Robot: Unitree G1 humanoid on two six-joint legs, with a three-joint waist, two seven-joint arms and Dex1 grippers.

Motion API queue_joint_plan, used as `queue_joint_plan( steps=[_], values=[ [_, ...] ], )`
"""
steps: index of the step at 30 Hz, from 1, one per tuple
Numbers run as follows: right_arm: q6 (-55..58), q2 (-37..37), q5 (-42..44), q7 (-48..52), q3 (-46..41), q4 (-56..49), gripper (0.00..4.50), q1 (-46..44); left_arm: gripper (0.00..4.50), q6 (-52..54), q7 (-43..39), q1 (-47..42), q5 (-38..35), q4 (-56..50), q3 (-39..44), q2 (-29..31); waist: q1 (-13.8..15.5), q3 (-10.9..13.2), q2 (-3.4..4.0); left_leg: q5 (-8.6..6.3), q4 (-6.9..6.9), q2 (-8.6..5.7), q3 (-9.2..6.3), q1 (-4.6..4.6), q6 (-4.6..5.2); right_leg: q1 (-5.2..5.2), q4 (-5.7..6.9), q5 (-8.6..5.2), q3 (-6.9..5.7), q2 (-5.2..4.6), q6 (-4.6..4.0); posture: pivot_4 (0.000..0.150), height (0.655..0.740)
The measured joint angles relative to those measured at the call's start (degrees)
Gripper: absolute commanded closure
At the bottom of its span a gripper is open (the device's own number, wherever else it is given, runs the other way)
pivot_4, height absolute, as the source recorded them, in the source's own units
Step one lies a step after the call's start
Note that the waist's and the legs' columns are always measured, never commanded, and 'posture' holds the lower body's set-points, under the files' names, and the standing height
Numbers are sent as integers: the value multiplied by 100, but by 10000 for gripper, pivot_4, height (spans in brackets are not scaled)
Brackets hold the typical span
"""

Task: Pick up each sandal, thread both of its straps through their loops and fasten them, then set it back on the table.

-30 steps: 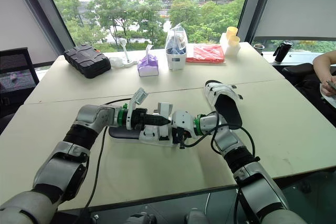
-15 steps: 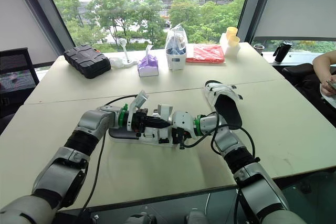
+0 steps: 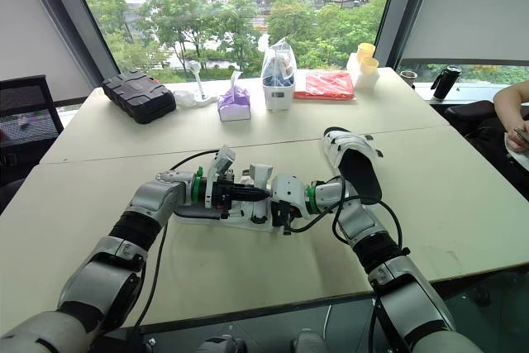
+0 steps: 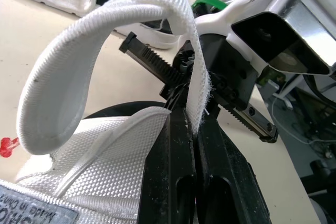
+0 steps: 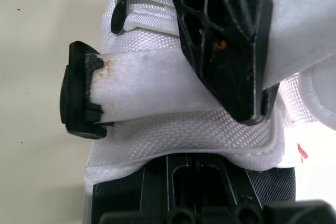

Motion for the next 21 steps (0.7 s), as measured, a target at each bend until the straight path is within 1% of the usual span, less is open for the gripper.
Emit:
queue_joint_plan(
  steps=[4, 9, 11, 15, 18, 21],
  values=[
    [0, 8, 0, 1, 6, -12, 45000, 15, 44738, 241, -409, 138, -87, -444, -20, 131, -12, 0, 1, 0, -1, 0, 0, -1, 0, -3, 0, 0, 0, 1, 0, 1500, 7400],
    [0, 4, -3, -10, 4, -11, 45000, 15, 44738, 440, -566, 271, -158, -791, -62, 171, -6, -1, 1, 0, -1, 0, 0, -1, 0, -2, 1, 0, 1, 0, 0, 1500, 7400],
    [0, 7, -3, -10, 5, -11, 45000, 1, 44738, 282, -600, 329, -119, -906, -128, 207, -9, -1, 2, 0, -1, 0, 0, 0, 0, -3, 1, 0, 1, 0, 0, 1500, 7400],
    [0, 6, -9, -18, 5, -1, 45000, -5, 44738, -386, -604, 469, 70, -1001, -228, 225, -2, -5, 1, 0, -1, 0, 0, 1, 0, 0, 0, 0, 2, 0, -1, 1500, 7400],
    [0, 8, -27, -24, 7, 3, 45000, -7, 44738, -983, -442, 498, 380, -877, -307, 208, -1, -14, 7, 0, -1, 0, 0, 2, 0, 1, 0, 0, 2, -1, -2, 1500, 7400],
    [0, 12, -34, -31, 10, 7, 45000, -5, 44738, -1426, -367, 507, 538, -656, -356, 187, 0, -22, 7, 0, -1, 0, 0, 2, 0, 0, 0, 0, 1, -1, -1, 1500, 7400]
  ],
)
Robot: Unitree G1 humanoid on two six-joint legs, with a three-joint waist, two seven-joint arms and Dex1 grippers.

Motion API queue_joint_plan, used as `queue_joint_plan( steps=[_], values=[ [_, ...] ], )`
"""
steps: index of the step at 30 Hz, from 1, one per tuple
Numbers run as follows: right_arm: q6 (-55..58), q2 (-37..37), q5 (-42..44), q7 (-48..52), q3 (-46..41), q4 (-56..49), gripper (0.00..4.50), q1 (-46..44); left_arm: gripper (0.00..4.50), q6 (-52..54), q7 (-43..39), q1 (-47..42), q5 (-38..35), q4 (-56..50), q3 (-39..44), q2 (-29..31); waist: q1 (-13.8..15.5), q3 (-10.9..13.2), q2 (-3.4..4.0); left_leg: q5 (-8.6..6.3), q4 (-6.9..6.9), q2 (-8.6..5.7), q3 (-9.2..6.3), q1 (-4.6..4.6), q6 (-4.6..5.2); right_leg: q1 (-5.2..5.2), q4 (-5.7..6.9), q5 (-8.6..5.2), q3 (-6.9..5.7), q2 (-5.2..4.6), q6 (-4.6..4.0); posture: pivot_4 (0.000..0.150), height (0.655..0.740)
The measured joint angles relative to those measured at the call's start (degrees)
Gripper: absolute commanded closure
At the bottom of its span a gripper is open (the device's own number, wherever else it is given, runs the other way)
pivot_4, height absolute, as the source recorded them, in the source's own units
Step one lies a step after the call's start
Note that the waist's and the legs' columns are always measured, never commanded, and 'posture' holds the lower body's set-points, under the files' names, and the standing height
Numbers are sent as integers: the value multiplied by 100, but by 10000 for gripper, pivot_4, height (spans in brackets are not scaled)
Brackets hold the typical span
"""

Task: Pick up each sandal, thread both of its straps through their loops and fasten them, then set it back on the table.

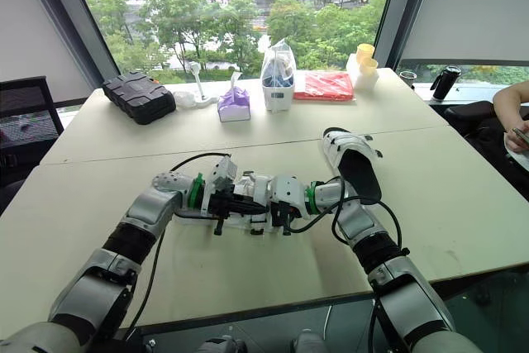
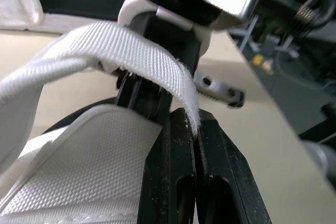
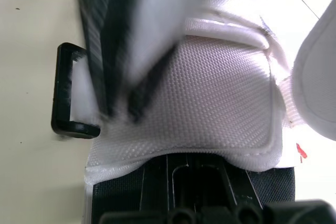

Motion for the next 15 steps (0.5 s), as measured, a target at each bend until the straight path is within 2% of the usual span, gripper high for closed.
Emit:
queue_joint_plan(
  steps=[7, 10, 15],
  values=[
    [0, 22, -4, -15, 8, 0, 45000, 3, 44738, 29, -202, 17, 53, -91, -100, 107, -13, -5, 3, 0, -1, 0, 0, 0, 0, -1, 1, 0, 0, 1, 0, 1500, 7400],
    [0, 42, -7, -30, 28, -1, 45000, -2, 35914, 172, -367, 113, 36, -344, -117, 239, -32, -6, 5, 0, -4, 2, 1, 0, 1, -5, 1, 0, 2, 3, 0, 1500, 7400],
    [0, 37, -9, -44, 40, 34, 45000, -6, 11389, 176, -585, 422, -15, -962, -135, 665, -17, -26, 18, 0, -7, 6, 1, 4, 1, -1, 0, -1, 2, 4, -1, 1500, 7400]
  ],
)
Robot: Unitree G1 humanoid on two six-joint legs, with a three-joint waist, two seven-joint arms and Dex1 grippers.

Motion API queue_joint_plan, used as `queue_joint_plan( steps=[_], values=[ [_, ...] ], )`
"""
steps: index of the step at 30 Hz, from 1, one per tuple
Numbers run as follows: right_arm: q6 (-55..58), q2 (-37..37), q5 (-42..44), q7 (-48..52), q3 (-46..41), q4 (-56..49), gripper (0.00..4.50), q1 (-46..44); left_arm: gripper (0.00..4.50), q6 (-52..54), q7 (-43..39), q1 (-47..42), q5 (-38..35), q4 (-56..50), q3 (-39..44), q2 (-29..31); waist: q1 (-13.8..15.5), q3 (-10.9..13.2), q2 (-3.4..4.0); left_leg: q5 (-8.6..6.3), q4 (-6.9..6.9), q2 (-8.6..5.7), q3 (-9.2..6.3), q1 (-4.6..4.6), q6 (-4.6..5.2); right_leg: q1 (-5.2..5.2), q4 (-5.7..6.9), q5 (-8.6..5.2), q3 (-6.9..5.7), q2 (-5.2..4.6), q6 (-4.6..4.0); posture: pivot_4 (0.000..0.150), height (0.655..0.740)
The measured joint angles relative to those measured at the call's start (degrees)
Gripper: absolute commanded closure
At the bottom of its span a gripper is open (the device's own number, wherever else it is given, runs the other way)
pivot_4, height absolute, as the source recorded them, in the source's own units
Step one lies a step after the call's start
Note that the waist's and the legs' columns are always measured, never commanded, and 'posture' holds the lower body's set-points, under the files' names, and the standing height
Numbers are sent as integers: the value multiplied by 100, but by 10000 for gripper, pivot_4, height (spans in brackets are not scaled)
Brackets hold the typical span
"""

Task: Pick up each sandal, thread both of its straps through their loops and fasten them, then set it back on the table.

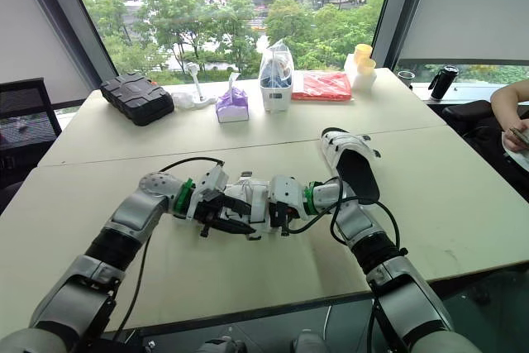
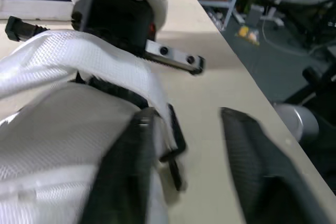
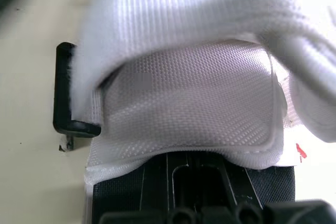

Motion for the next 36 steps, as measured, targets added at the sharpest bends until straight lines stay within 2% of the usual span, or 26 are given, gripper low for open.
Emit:
queue_joint_plan(
  steps=[2, 5, 9, 14, 24, 36],
  values=[
    [0, 1, 0, -14, 3, 10, 45000, 0, 452, 20, 25, 119, -26, -177, 0, 57, 1, -5, -1, 0, 0, 0, 0, 0, 0, 1, 0, 0, 0, 0, -1, 1500, 7400],
    [0, 12, 0, -17, 22, 12, 45000, -11, 452, 169, 43, 318, -125, -558, 36, 226, -9, -6, 0, 0, -1, 2, 0, -1, 0, -3, 0, -1, 1, 0, -1, 1500, 7400],
    [-3, -1, 1, -16, 22, 13, 45000, -15, 452, 732, -53, 831, -318, -994, 89, 785, 0, -7, 10, 0, -4, 2, -1, -2, 0, -6, 1, -3, 2, 1, -5, 1500, 7400],
    [-3, -8, 1, -21, 20, 26, 45000, -19, 452, 1122, -9, 1288, -508, -1547, 93, 964, 9, -6, 5, 0, 0, 2, 0, -3, 0, -3, -2, -13, 3, -1, -23, 1500, 7400],
    [-3, 0, 1, -18, 20, 38, 45000, -28, 452, 908, 1123, 1599, -323, -1561, 54, 312, 10, -6, 6, 0, -1, 4, 0, -4, 0, -5, -1, -15, 2, -2, -26, 1500, 7400],
    [-3, -9, 1, -20, 19, 38, 45000, -28, 452, 784, 1434, 1620, -266, -1503, 26, 83, 17, -6, 6, 0, 0, 4, 0, -4, 0, -4, -1, -15, 1, -2, -26, 1500, 7400]
  ],
)
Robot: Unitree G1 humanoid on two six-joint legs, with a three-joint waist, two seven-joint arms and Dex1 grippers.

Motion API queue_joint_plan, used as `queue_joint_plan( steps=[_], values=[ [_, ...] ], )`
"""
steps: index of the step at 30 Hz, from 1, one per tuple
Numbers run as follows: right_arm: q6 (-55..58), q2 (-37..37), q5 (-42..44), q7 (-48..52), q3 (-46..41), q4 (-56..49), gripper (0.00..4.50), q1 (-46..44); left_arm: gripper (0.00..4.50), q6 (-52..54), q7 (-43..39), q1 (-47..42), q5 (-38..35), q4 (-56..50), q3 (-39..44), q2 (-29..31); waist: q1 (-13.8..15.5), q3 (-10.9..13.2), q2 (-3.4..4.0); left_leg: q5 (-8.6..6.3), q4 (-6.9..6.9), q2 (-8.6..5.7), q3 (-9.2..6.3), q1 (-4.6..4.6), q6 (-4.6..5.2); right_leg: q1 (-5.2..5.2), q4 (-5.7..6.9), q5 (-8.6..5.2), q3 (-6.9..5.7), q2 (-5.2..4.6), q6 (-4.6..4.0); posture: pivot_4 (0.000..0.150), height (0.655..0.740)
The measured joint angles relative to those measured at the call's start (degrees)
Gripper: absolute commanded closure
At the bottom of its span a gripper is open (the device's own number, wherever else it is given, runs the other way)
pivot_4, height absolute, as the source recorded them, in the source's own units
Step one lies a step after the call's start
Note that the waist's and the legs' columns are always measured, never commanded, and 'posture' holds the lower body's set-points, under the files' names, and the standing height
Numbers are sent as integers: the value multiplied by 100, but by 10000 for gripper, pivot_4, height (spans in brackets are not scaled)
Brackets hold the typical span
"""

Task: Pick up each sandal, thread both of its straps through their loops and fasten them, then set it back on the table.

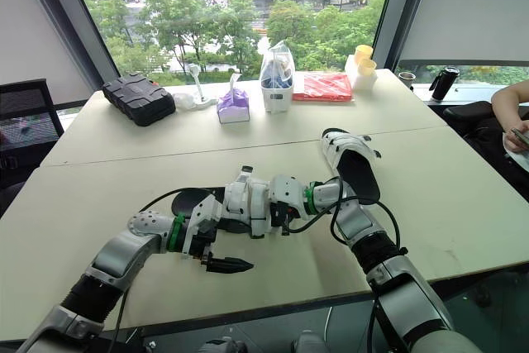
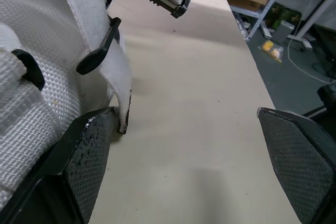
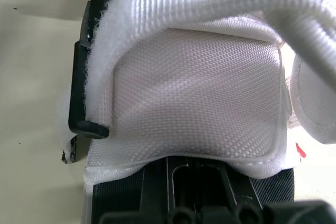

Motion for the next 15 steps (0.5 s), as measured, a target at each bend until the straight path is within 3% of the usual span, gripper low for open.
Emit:
queue_joint_plan(
  steps=[5, 7, 8, 15],
  values=[
    [0, 1, 0, 0, 0, 0, 45000, -1, 452, 1, 164, 47, 13, 2, -62, -171, -1, 0, 0, 0, 0, 0, 0, 0, 0, 0, 0, 0, 0, 0, 0, 1500, 7400],
    [0, 2, 0, 0, 0, 0, 45000, 0, 5457, 9, 227, 82, 14, 2, -117, -226, -2, 0, 0, 0, 0, 0, 0, 0, 0, 0, 0, 0, 0, 0, 1, 1500, 7400],
    [0, 4, 0, 0, 0, 0, 45000, 0, 8672, 18, 258, 104, 13, 2, -127, -254, -4, 0, 0, 0, 0, 0, 0, 0, 0, 0, 0, 0, 0, 0, 0, 1500, 7400],
    [0, 6, 0, -4, 0, 0, 45000, 0, 44424, 114, 341, 108, 10, -1, -151, -237, -5, 0, 0, 0, 0, 0, 0, 0, 0, 0, -1, 0, 0, 0, 0, 1500, 7400]
  ],
)
